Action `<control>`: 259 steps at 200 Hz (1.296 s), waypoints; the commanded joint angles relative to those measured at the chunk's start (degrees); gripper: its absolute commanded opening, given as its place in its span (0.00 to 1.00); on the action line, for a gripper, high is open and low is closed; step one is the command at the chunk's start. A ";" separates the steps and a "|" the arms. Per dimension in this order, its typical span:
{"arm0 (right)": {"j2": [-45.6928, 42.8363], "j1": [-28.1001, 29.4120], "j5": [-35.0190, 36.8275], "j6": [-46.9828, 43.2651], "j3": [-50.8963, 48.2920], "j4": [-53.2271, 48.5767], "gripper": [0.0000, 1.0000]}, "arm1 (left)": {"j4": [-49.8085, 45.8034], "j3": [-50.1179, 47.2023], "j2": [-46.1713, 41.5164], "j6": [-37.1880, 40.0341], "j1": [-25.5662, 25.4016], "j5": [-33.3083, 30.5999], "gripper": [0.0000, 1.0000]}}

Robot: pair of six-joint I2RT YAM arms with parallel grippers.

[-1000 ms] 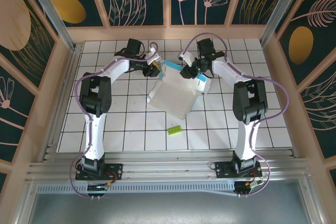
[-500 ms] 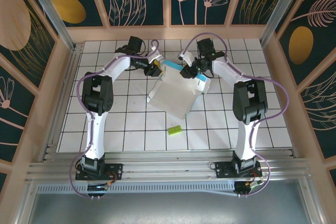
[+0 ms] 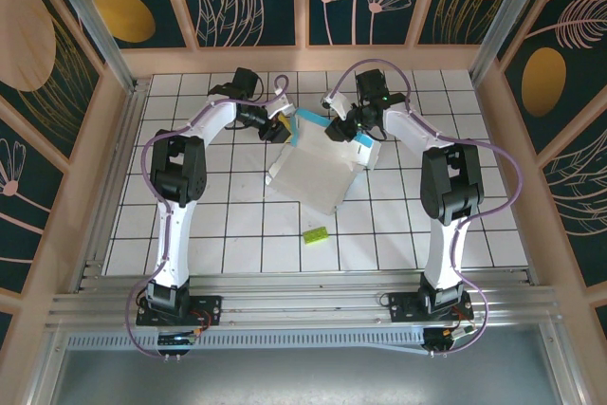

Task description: Fold the paper box

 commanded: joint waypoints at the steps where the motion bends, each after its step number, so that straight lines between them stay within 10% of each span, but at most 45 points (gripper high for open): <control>1: -2.20 1.11 2.15 0.47 -2.18 3.14 0.25 | 0.42 1.58 1.37 0.37 -0.26 1.03 0.40; 107: -3.37 2.39 7.24 -1.64 -6.62 5.53 0.25 | 3.90 1.01 2.22 -1.90 -1.74 -2.17 0.31; 259: -0.25 0.79 -3.14 9.81 -3.00 5.23 0.27 | 23.57 -10.87 -1.01 -25.98 -5.28 -13.49 0.25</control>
